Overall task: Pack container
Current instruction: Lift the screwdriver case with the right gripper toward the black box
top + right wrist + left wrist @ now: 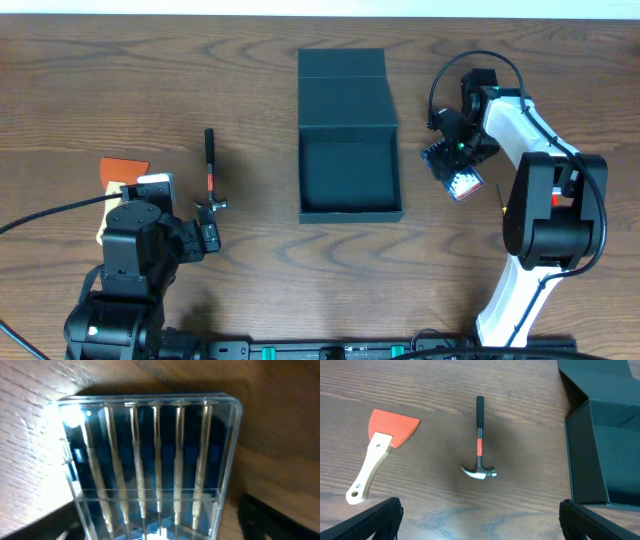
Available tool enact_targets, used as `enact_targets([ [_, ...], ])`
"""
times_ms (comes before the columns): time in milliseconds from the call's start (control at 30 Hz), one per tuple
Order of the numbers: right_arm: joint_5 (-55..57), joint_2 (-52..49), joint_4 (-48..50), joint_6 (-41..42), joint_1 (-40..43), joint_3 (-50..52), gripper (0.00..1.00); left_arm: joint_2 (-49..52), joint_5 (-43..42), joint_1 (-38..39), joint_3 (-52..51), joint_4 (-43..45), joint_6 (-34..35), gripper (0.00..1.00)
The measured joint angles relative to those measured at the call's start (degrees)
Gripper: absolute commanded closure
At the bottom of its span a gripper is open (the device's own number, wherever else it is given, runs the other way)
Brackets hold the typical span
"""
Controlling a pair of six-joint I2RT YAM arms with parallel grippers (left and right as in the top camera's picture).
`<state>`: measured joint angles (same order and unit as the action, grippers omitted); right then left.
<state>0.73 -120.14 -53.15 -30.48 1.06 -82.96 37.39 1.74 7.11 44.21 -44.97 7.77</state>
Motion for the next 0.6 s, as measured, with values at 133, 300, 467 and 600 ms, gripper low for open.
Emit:
enact_targets([
  [133,0.55,0.02,0.33,0.0,0.22,0.13,0.36,0.0,0.0,0.0,0.0,-0.02,0.0,0.01],
  [300,0.15,0.2,0.31,0.04,0.22,0.22,0.39,0.0,0.0,0.0,0.0,0.0,0.0,0.01],
  [467,0.09,0.22,0.28,0.15,0.22,0.22,0.48,0.0,0.0,0.0,0.0,0.0,0.0,0.02],
  [600,0.04,0.22,0.28,0.33,0.22,0.22,0.57,0.0,0.0,0.0,0.0,0.0,0.0,0.02],
])
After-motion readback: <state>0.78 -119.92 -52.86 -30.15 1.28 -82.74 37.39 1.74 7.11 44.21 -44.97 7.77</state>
